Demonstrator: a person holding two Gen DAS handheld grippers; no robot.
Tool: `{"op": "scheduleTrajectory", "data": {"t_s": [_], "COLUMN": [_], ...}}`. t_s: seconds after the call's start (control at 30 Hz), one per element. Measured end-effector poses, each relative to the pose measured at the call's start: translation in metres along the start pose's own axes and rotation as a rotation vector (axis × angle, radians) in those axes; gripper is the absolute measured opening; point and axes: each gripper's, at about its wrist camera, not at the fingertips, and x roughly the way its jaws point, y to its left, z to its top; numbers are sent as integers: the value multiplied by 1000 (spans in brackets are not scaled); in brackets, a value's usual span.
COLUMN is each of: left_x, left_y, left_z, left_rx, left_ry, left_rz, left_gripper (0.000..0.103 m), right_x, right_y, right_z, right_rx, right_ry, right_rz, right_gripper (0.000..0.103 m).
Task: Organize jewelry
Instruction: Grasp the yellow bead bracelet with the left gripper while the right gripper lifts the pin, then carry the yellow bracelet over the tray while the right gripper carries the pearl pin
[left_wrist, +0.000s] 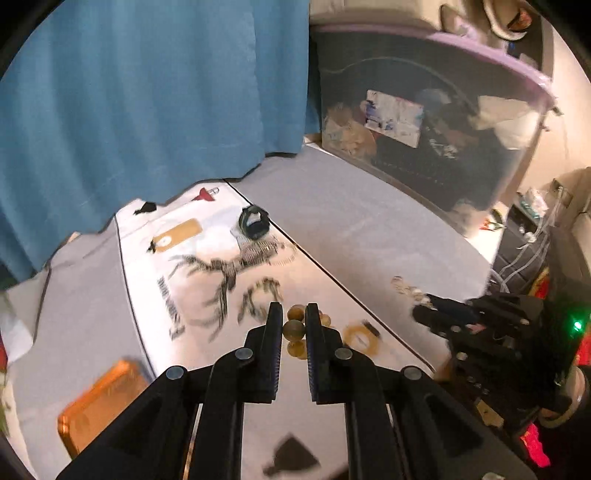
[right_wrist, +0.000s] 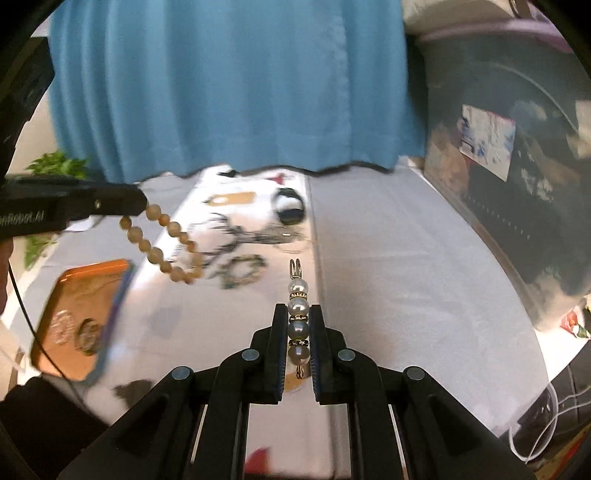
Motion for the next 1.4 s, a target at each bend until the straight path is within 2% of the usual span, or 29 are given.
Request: {"op": "scheduleTrajectory", "data": {"t_s": [0.27, 0.6, 0.73, 0.93, 1.4], "left_x": [-87, -145, -161, -173, -171], "left_y": [-10, -2, 2, 11, 26], "left_z": [-89, -189, -216, -237, -247], "left_rx": [-66, -166, -211, -254, -284], "left_ry": [-26, -33, -53, -76, -81], "left_rz": [29, 130, 137, 139, 133], "left_gripper": [10, 10, 10, 10, 10], "right_x": [-57, -103, -111, -118, -109], "right_y": [71, 149, 173, 197, 213], "right_z": [-42, -101, -117, -124, -124], "right_rx": [-69, -166, -206, -266, -306], "right_ry": [22, 102, 127, 139, 169], "right_rz": [120, 233, 257, 260, 244], "right_gripper": [12, 12, 12, 11, 12]}}
